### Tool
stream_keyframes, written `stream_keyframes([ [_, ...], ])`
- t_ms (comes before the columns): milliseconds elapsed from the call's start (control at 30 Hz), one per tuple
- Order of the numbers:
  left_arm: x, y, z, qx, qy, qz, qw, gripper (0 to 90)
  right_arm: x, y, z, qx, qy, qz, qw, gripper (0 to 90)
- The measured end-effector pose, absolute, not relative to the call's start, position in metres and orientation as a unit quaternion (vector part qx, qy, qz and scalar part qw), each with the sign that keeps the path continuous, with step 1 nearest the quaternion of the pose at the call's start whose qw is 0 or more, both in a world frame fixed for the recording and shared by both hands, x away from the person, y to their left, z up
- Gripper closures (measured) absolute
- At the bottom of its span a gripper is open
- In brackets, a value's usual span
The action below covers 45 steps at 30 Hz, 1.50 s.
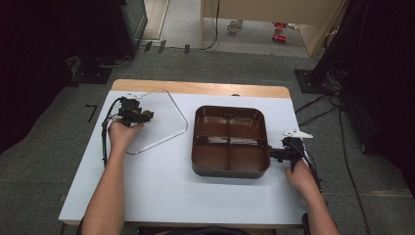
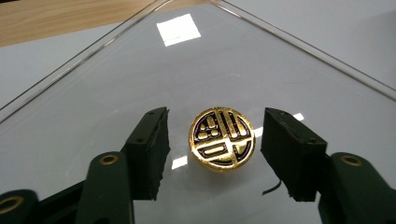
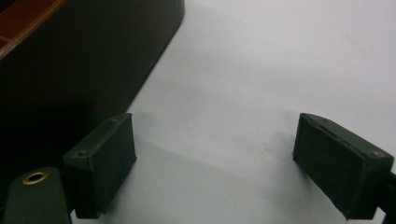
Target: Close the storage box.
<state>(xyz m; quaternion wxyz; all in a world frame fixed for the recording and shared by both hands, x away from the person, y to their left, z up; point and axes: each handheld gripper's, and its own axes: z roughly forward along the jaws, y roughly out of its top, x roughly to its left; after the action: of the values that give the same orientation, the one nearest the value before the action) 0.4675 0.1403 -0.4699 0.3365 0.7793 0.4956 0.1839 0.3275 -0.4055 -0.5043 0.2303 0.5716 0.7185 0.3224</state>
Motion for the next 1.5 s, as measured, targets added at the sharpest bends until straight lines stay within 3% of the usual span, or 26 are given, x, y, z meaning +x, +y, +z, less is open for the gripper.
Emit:
stream_keyframes([
  [267, 0.468, 0.140, -0.478, 0.779, 0.498, 0.179, 0.335, 50.3, 0.328, -0.405, -0.504, 0.572, 0.718, 0.322, 0.230, 12.5],
  [333, 0.468, 0.139, -0.478, 0.782, 0.493, 0.177, 0.338, 58.0, 0.328, -0.405, -0.504, 0.572, 0.718, 0.322, 0.230, 12.6],
  [800, 0.466, 0.138, -0.468, 0.779, 0.503, 0.170, 0.332, 59.3, 0.327, -0.405, -0.504, 0.572, 0.718, 0.323, 0.231, 12.6],
  [1500, 0.440, 0.134, -0.406, 0.773, 0.477, 0.177, 0.380, 59.3, 0.327, -0.405, -0.504, 0.571, 0.718, 0.322, 0.231, 12.6],
])
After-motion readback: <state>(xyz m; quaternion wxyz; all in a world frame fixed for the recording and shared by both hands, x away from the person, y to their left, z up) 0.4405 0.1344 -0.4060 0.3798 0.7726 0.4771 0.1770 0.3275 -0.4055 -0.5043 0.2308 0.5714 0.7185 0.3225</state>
